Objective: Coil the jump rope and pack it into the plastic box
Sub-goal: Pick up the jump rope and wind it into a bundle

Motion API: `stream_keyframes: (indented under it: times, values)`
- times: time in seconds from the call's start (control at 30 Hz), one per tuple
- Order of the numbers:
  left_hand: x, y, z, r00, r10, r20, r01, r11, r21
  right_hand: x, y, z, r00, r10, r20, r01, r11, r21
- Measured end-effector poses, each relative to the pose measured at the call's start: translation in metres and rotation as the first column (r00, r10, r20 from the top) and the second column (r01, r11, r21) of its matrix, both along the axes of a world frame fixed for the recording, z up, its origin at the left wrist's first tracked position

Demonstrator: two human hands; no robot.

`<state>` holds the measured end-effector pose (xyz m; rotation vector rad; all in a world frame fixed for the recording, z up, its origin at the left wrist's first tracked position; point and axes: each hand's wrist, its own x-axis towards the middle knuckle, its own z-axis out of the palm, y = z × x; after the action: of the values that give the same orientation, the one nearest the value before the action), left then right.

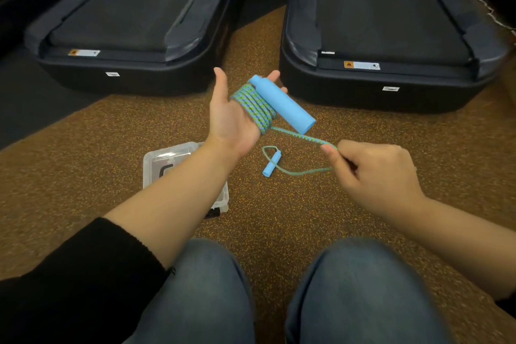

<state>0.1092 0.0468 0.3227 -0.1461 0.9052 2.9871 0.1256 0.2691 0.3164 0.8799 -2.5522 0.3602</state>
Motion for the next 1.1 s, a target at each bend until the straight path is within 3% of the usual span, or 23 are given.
stream_keyframes:
  times: [0.33,0.5,0.63,0.8,0.87,0.97,1.1]
  values:
    - [0.004,0.012,-0.002,0.992,-0.121,0.027,0.123,0.946,-0.3,-0.01,-0.01,0.033,0.997,-0.079,-0.002,0.079,0.997,-0.005]
    - [0.01,0.017,-0.006,0.96,-0.271,0.072,0.28,0.914,-0.292,-0.028,-0.025,0.049,0.998,-0.05,-0.034,0.051,0.999,0.011]
    - [0.014,0.023,-0.006,0.913,-0.405,0.059,0.403,0.868,-0.29,-0.045,-0.038,0.06,0.992,0.118,-0.033,-0.117,0.992,0.041]
    - [0.019,0.026,-0.002,0.879,-0.473,0.066,0.47,0.834,-0.29,-0.063,-0.057,0.056,0.97,0.233,0.076,-0.236,0.971,0.037]
    - [0.019,0.024,-0.001,0.88,-0.471,0.059,0.468,0.843,-0.264,-0.069,-0.062,0.053,0.951,0.236,0.2,-0.234,0.972,-0.033]
    - [0.02,0.019,-0.002,0.879,-0.472,0.075,0.475,0.848,-0.236,-0.082,-0.066,0.043,0.786,0.334,0.52,-0.253,0.942,-0.222]
    - [0.024,0.016,0.002,0.861,-0.501,0.086,0.507,0.839,-0.198,-0.087,-0.072,0.036,0.533,0.447,0.719,-0.222,0.893,-0.391]
